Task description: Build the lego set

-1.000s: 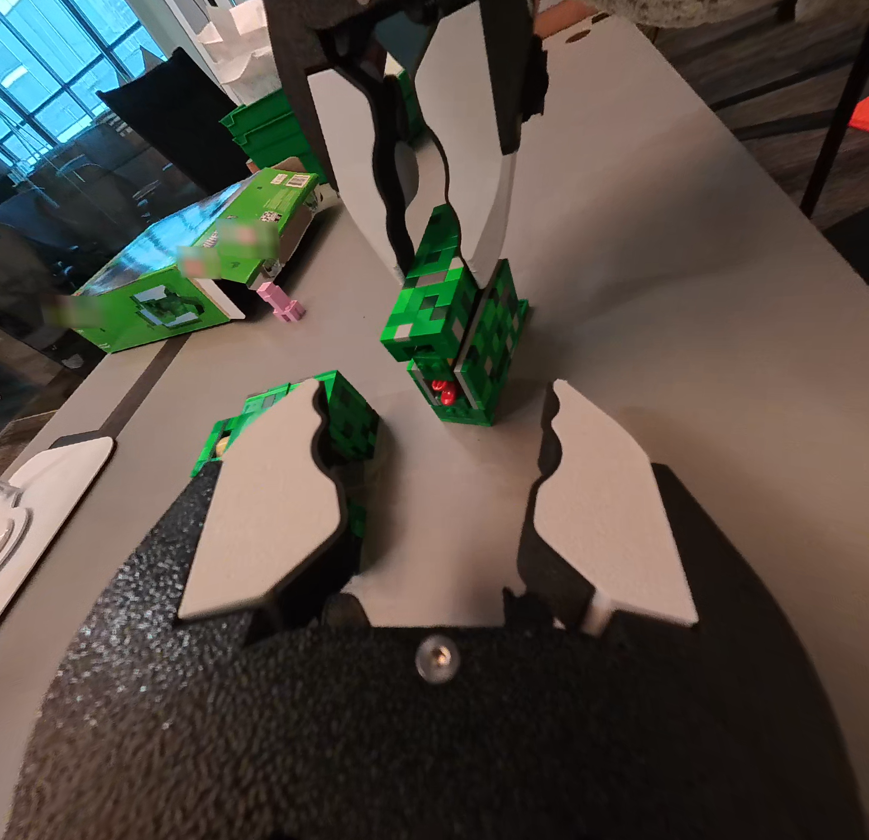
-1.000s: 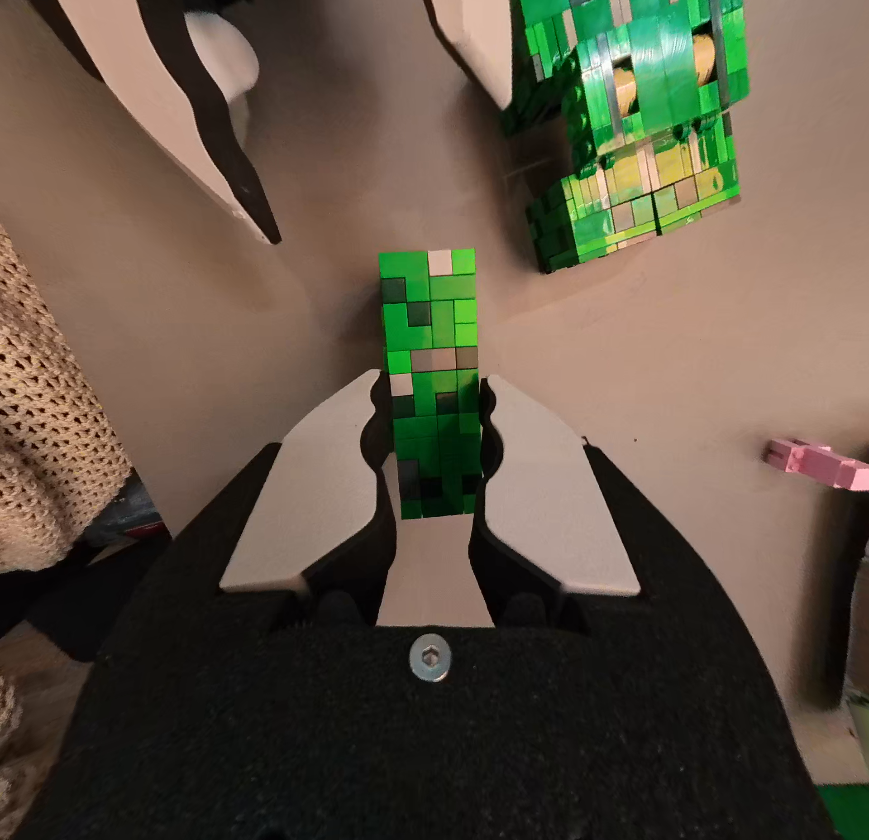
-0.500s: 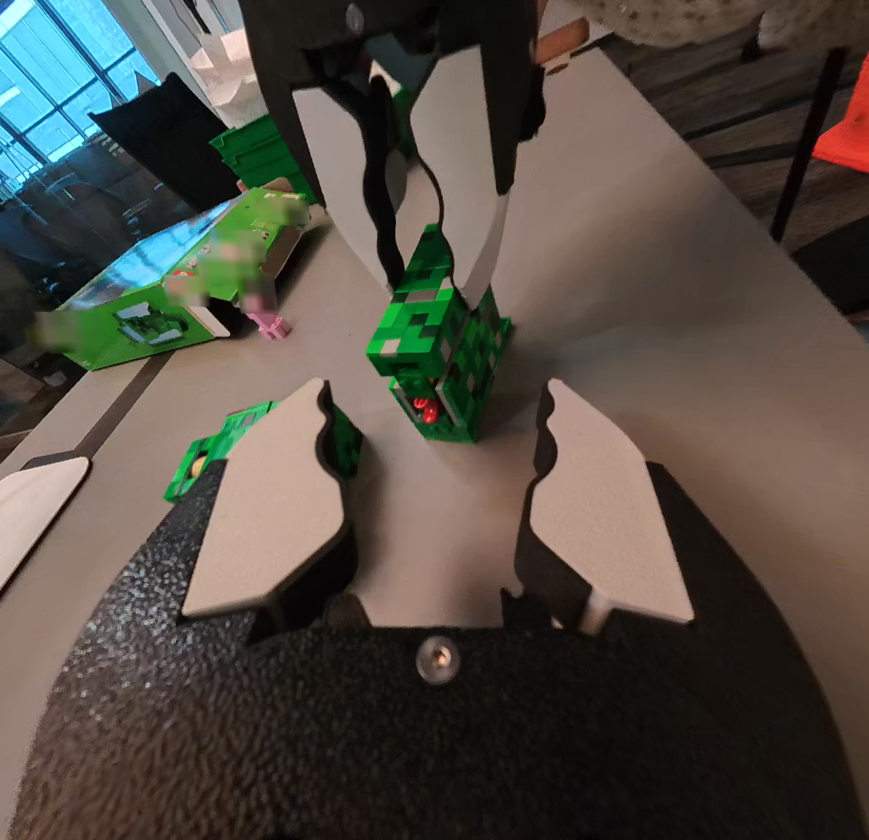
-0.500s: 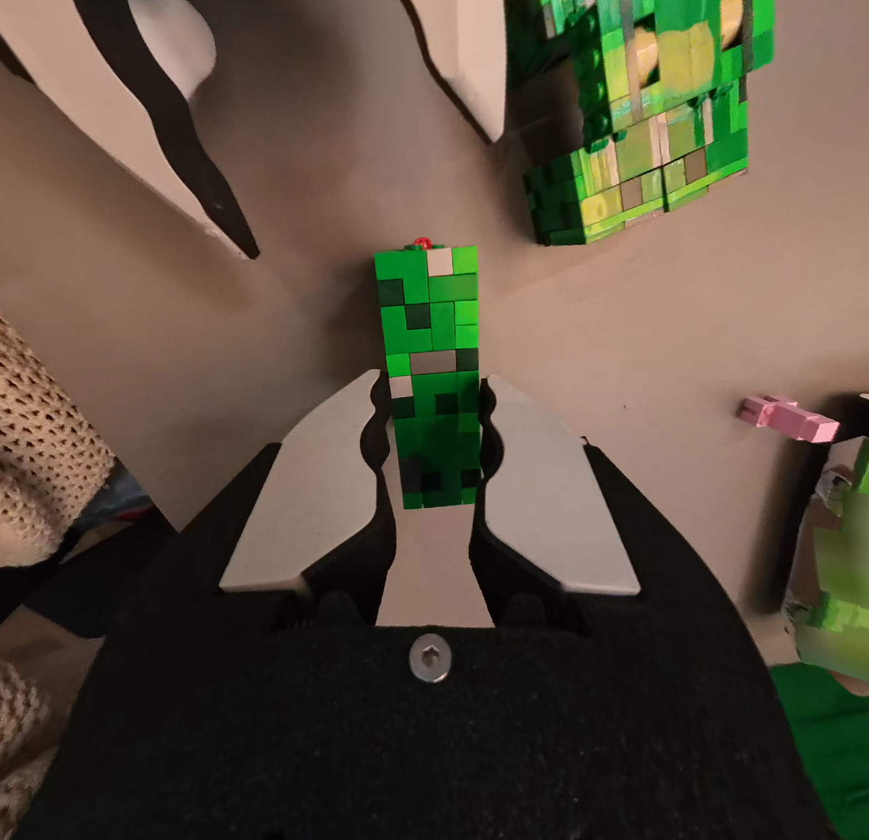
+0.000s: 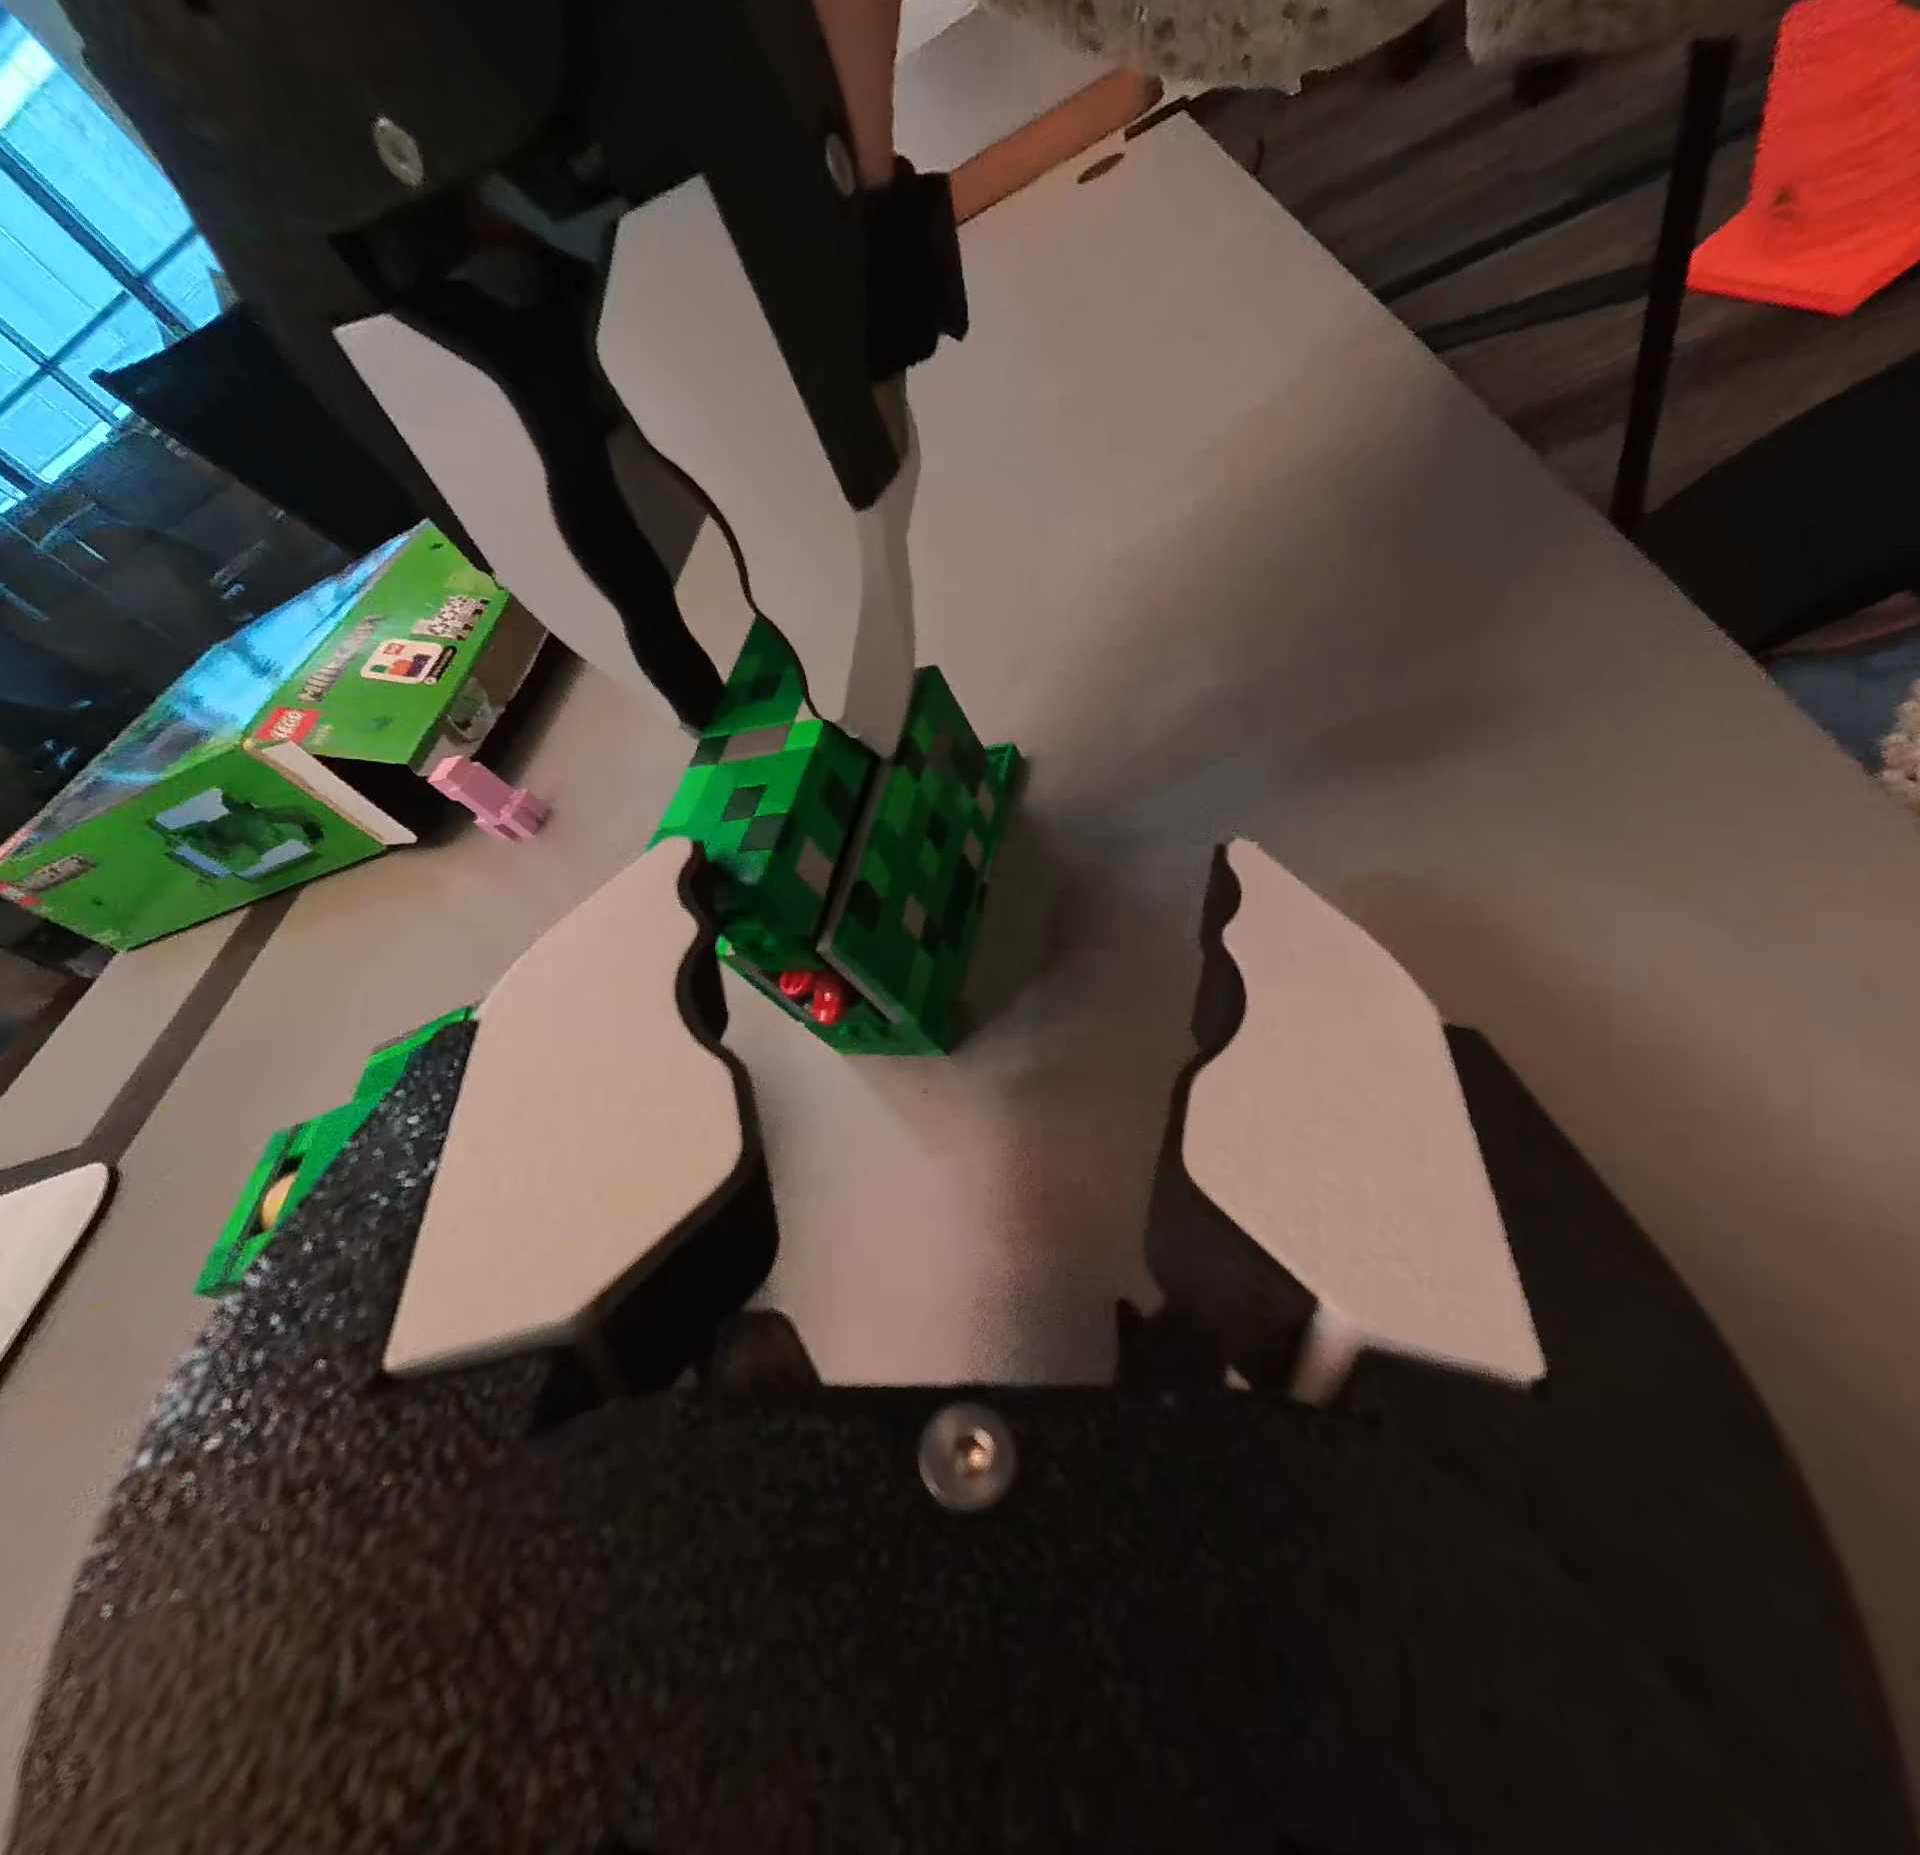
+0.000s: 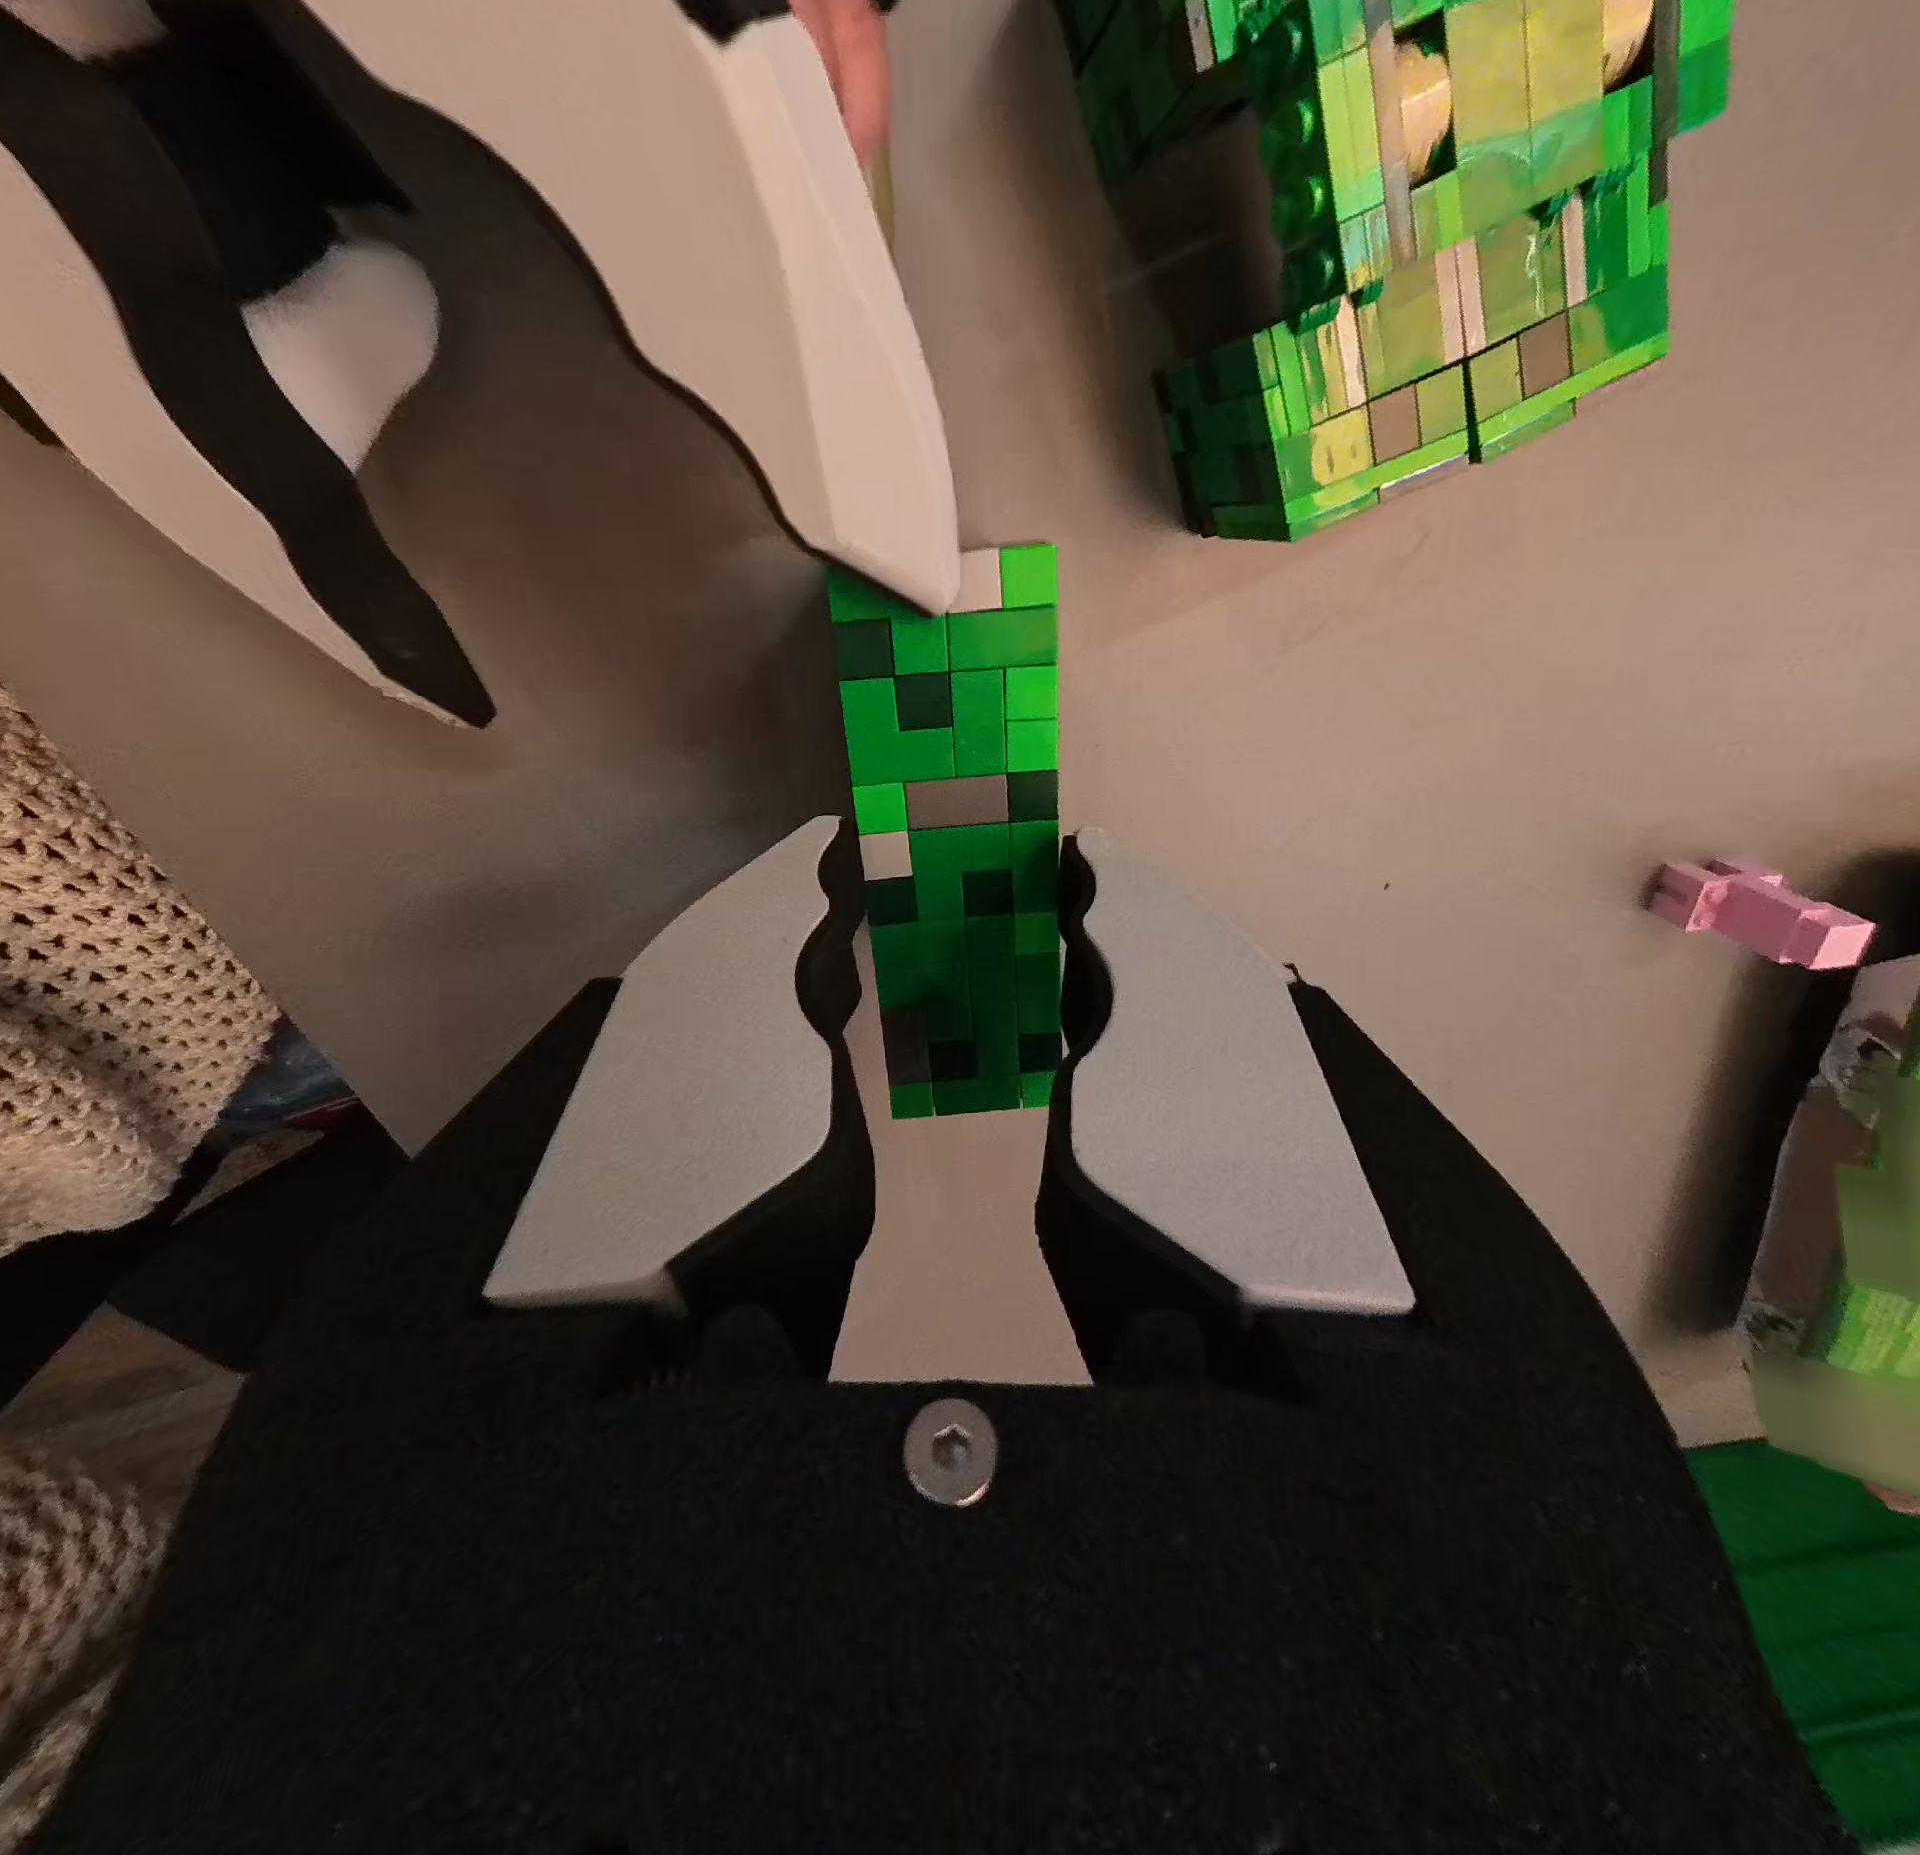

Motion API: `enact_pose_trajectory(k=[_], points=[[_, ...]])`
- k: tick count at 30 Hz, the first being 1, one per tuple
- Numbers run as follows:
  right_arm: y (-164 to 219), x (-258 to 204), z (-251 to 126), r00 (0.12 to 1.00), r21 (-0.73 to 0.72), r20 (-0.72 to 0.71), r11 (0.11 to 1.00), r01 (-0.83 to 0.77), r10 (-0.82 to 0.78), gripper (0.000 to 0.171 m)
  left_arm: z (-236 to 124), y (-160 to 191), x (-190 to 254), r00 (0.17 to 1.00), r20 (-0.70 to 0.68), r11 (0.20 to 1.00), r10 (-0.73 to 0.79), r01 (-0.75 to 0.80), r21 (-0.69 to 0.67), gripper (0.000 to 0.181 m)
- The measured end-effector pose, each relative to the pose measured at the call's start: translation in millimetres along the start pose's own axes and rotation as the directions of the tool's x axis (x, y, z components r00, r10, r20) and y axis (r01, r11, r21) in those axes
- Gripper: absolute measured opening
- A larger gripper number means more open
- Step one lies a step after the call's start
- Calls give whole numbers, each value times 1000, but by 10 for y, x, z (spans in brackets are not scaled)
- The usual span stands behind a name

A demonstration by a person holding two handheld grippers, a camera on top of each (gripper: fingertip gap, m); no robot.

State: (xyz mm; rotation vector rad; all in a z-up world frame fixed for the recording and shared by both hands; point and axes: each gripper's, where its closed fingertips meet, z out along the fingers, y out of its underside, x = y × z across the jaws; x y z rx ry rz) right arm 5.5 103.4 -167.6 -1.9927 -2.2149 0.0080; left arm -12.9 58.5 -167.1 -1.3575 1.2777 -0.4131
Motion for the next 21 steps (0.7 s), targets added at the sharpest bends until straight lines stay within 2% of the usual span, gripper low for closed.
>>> enact_pose_trajectory(k=[10, 14, 17, 21], points=[[-16, 1, 6, 1000, 17, -6, 1000, 18, -18, 35, -6, -19, -4, 999, -5, 999, -51, 51, 0, 88], [-68, 0, 33, 999, 53, -4, 998, 41, -41, 43, 7, -11, 15, 998, -16, 998, -59, 59, -3, 87], [-81, -19, 62, 998, 67, 15, 996, 63, -64, 37, 18, -3, 17, 998, -14, 998, -61, 61, -6, 89], [-67, -15, 57, 996, 73, 47, 995, 70, -73, 37, -18, -2, -66, 995, 19, 996, -93, 93, -7, 90]])
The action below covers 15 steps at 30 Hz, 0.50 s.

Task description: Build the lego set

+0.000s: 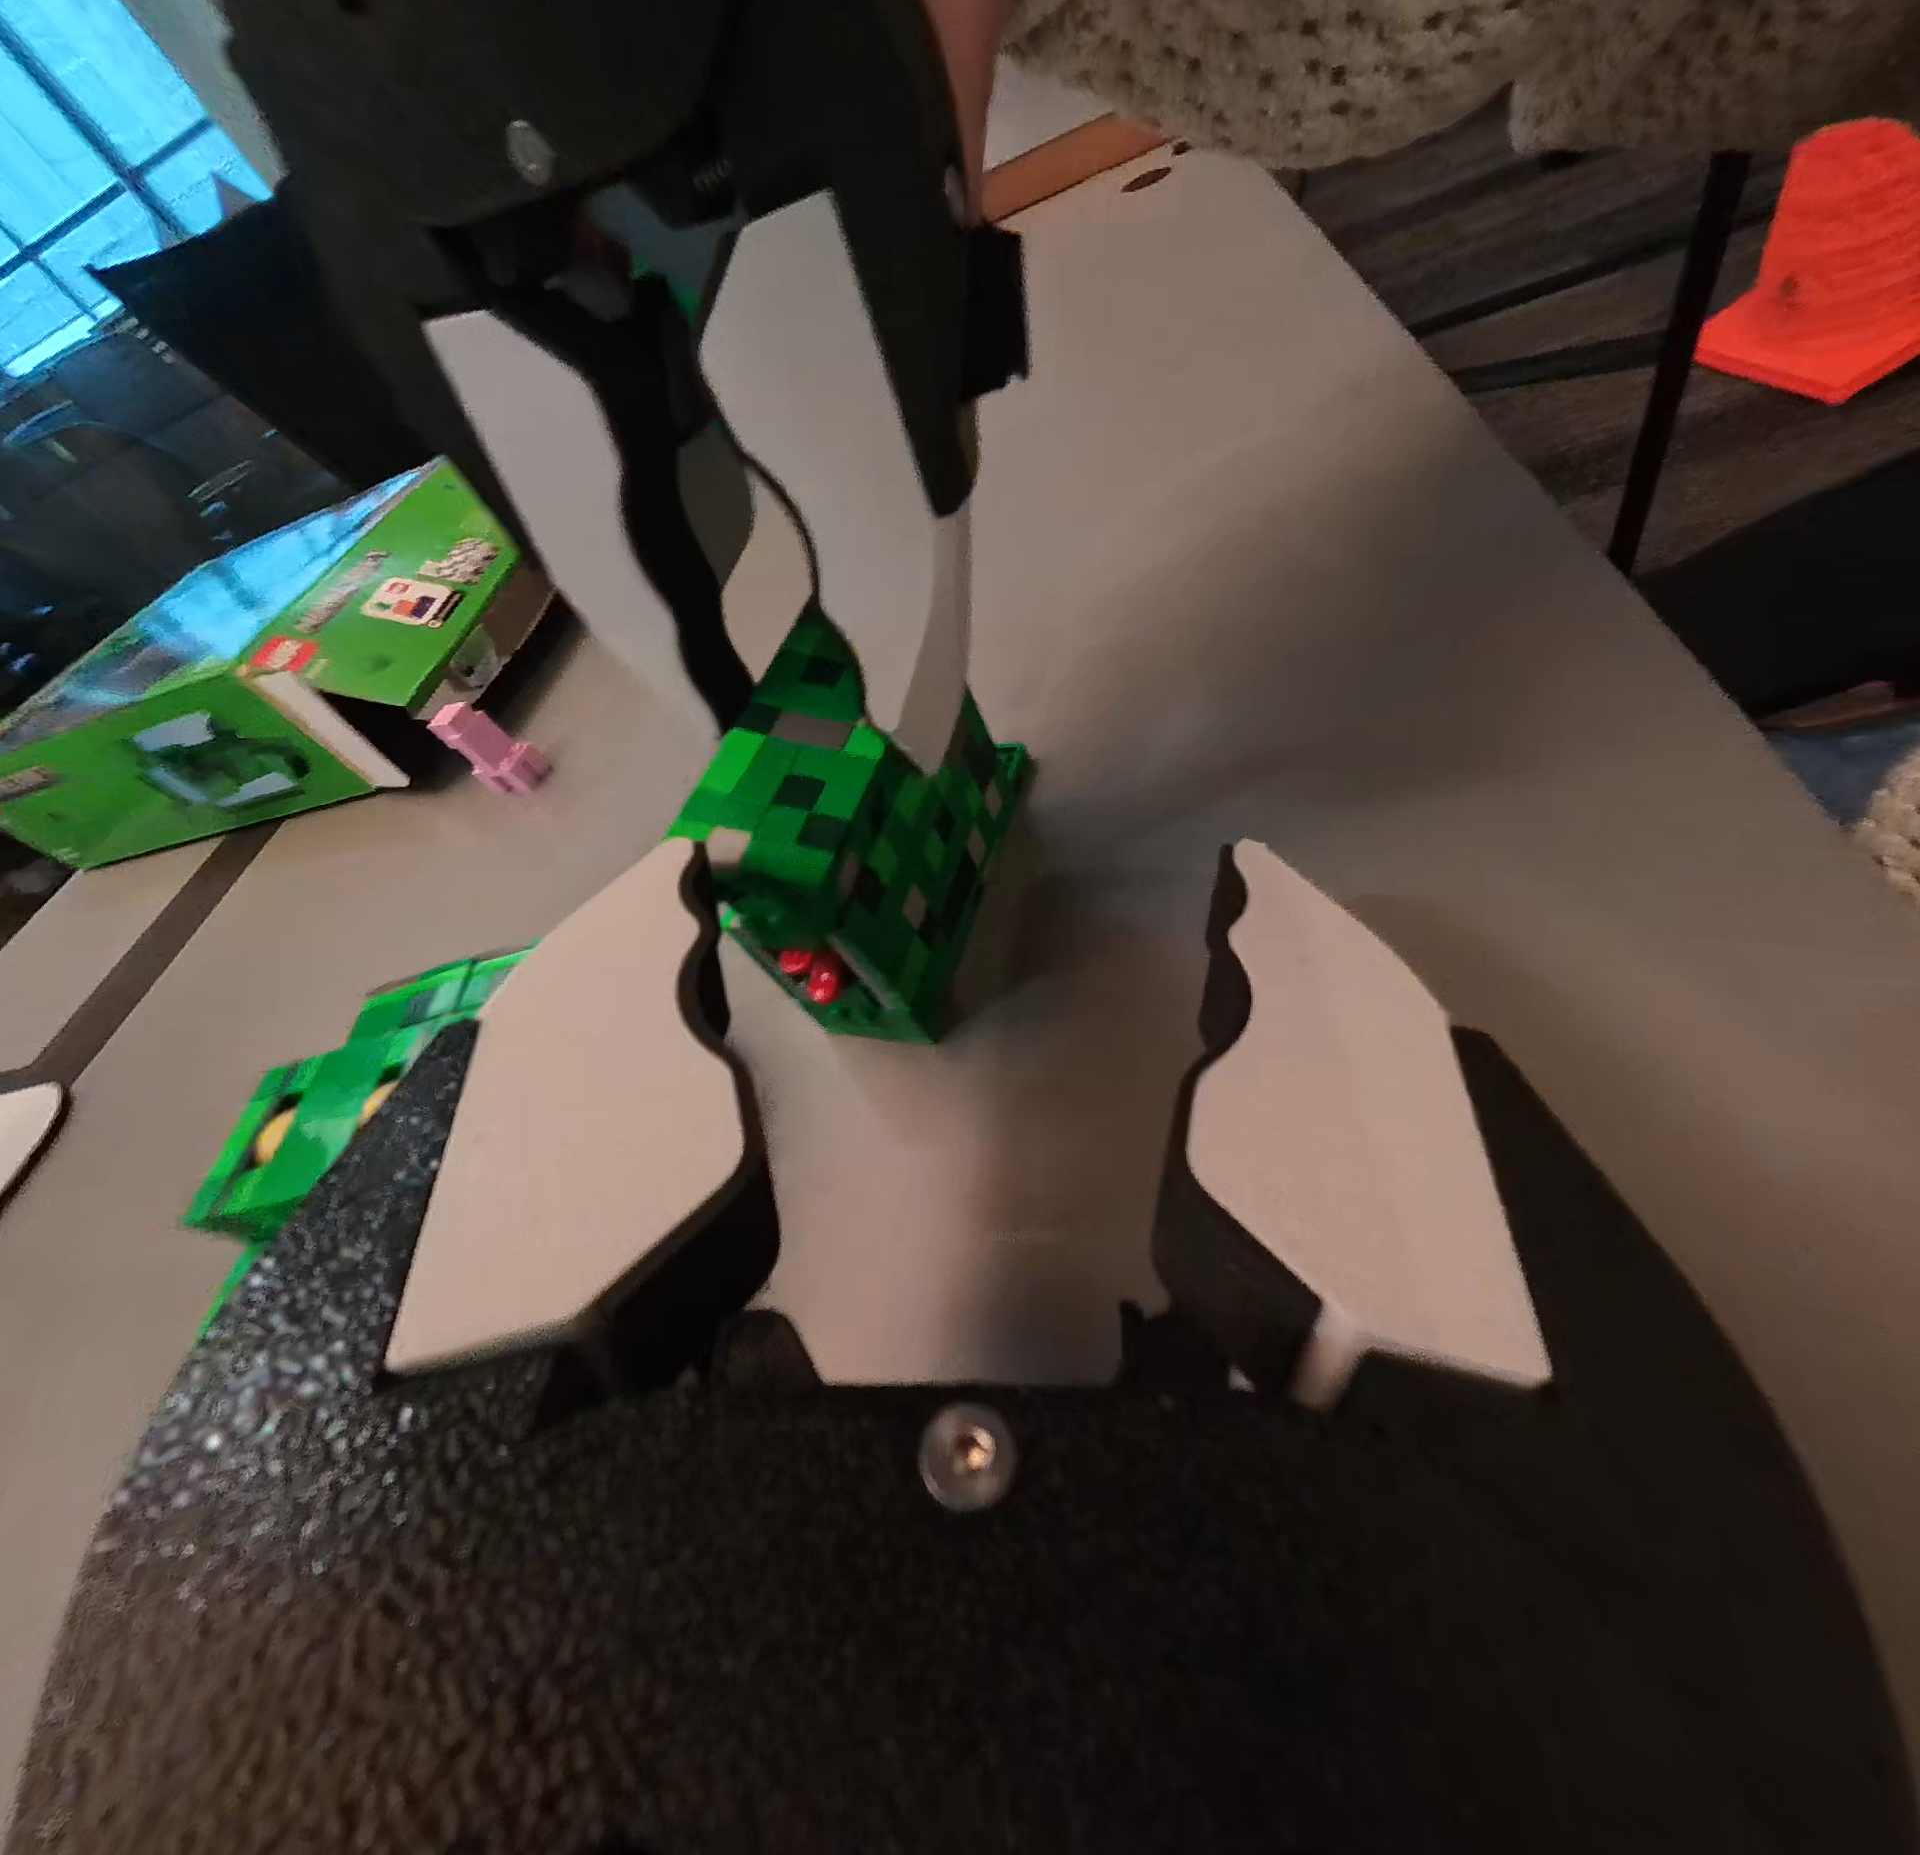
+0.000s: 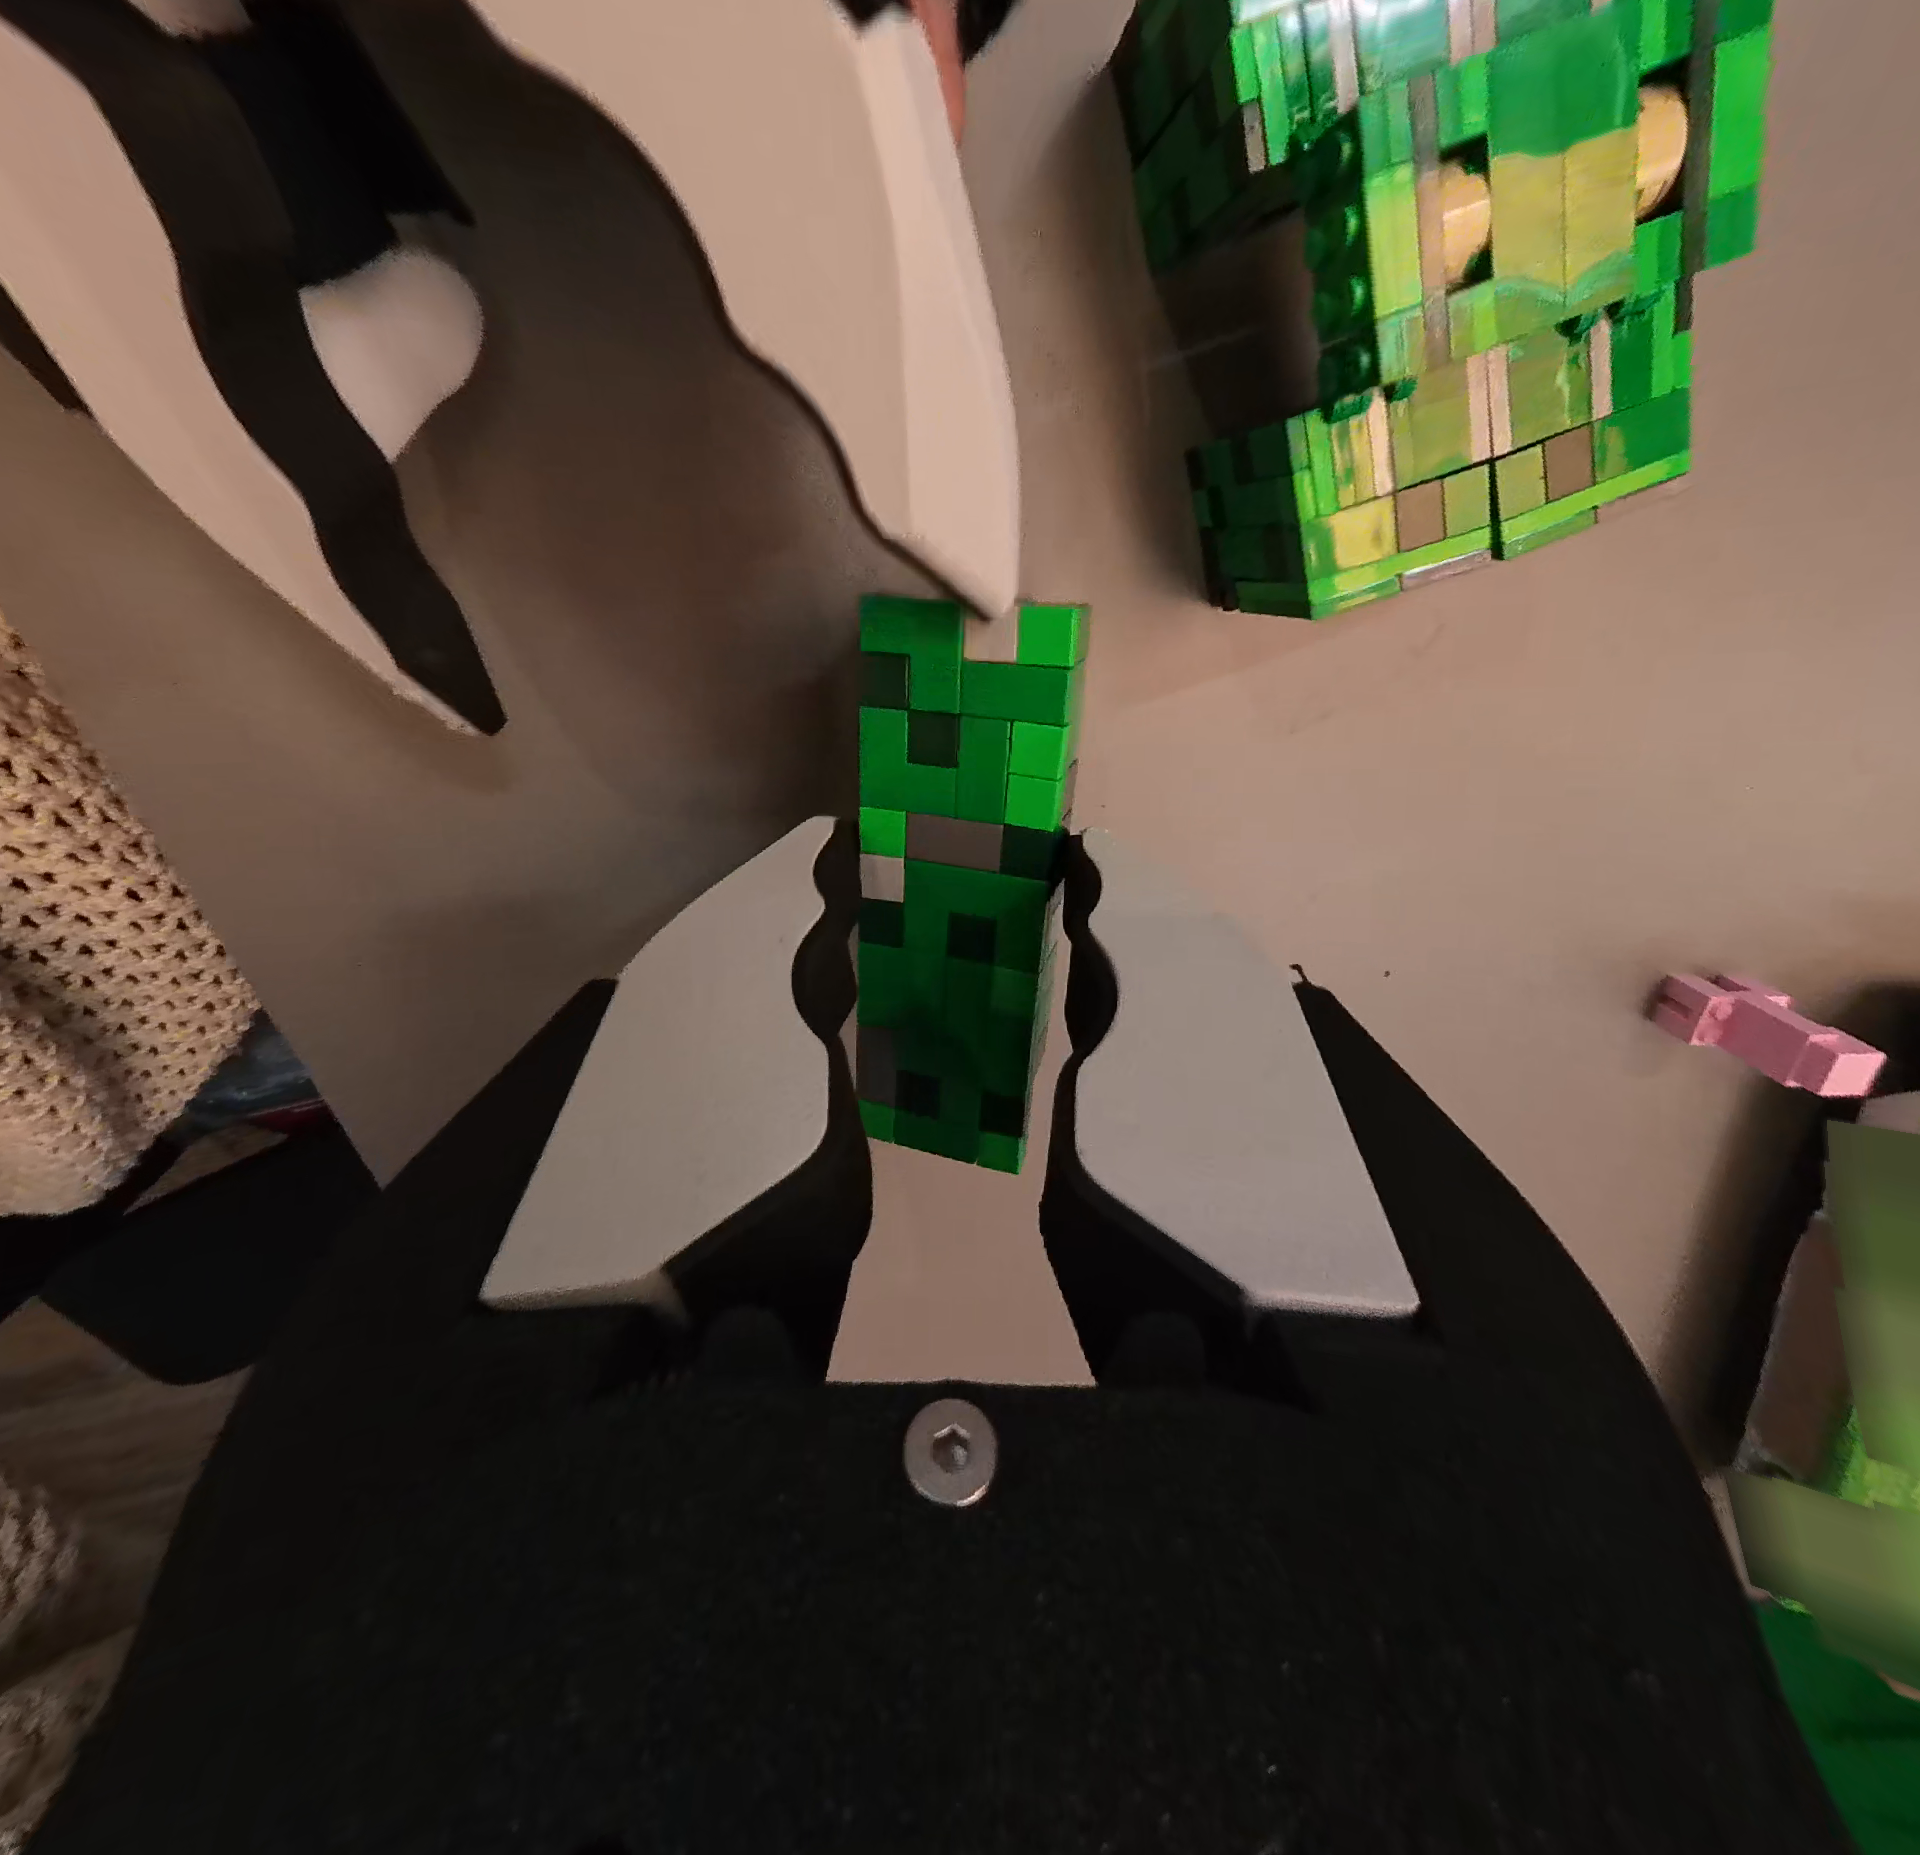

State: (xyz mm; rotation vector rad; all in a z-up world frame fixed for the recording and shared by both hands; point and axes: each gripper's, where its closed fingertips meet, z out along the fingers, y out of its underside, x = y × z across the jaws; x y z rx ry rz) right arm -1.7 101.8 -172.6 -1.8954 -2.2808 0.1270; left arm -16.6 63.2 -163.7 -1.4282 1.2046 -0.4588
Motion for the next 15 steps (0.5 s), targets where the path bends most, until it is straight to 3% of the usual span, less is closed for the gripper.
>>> enact_pose_trajectory(k=[8, 11, 15], points=[[4, 9, -24, 984, 60, 174, 997, -50, 39, 37, 31, 166, -137, 984, 48, 979, -169, 173, -103, 75], [2, 4, -20, 977, 59, 212, 997, -44, 31, 37, 74, 181, -221, 973, 112, 968, -204, 217, -123, 56], [1, -7, -26, 968, 71, 249, 997, -27, 9, 37, 135, 174, -226, 956, 117, 948, -269, 285, -144, 61]])
